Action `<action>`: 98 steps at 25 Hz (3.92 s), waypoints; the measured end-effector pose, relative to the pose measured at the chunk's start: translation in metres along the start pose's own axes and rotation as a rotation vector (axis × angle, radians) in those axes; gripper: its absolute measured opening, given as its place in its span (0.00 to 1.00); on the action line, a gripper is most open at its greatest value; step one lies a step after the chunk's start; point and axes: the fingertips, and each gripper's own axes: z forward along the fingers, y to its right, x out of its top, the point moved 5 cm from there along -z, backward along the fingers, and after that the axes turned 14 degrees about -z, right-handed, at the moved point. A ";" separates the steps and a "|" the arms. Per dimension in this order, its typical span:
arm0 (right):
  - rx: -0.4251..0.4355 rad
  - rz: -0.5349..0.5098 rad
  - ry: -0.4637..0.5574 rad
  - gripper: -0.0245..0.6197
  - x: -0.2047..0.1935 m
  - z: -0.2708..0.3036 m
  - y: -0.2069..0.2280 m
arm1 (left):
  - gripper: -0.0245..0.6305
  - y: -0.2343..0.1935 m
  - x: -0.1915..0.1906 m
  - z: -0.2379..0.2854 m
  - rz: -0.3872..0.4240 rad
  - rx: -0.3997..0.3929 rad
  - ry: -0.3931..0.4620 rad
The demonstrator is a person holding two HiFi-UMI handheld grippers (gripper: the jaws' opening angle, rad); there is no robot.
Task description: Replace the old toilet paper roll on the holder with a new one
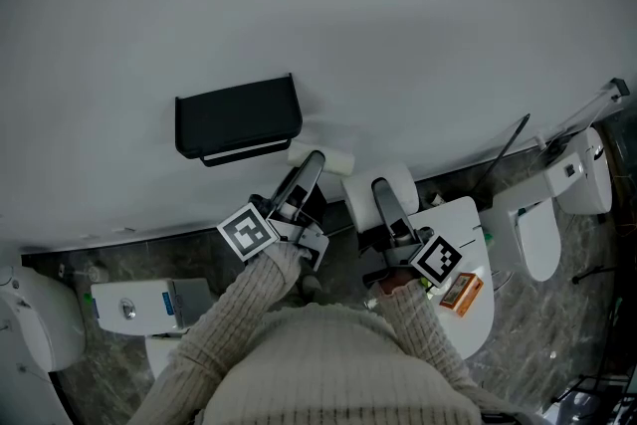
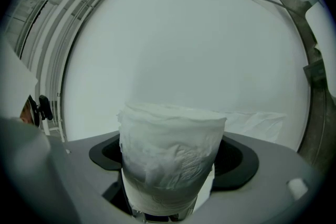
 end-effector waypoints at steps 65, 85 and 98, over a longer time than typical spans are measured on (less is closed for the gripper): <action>0.107 0.131 0.006 0.77 -0.023 0.137 -0.019 | 0.28 0.026 0.047 -0.125 0.057 0.051 0.338; 0.082 0.225 0.051 0.77 -0.058 0.135 -0.038 | 0.28 0.033 0.058 -0.133 0.069 0.050 0.340; 0.094 0.231 0.069 0.77 -0.065 0.129 -0.042 | 0.28 0.036 0.065 -0.139 0.075 0.049 0.341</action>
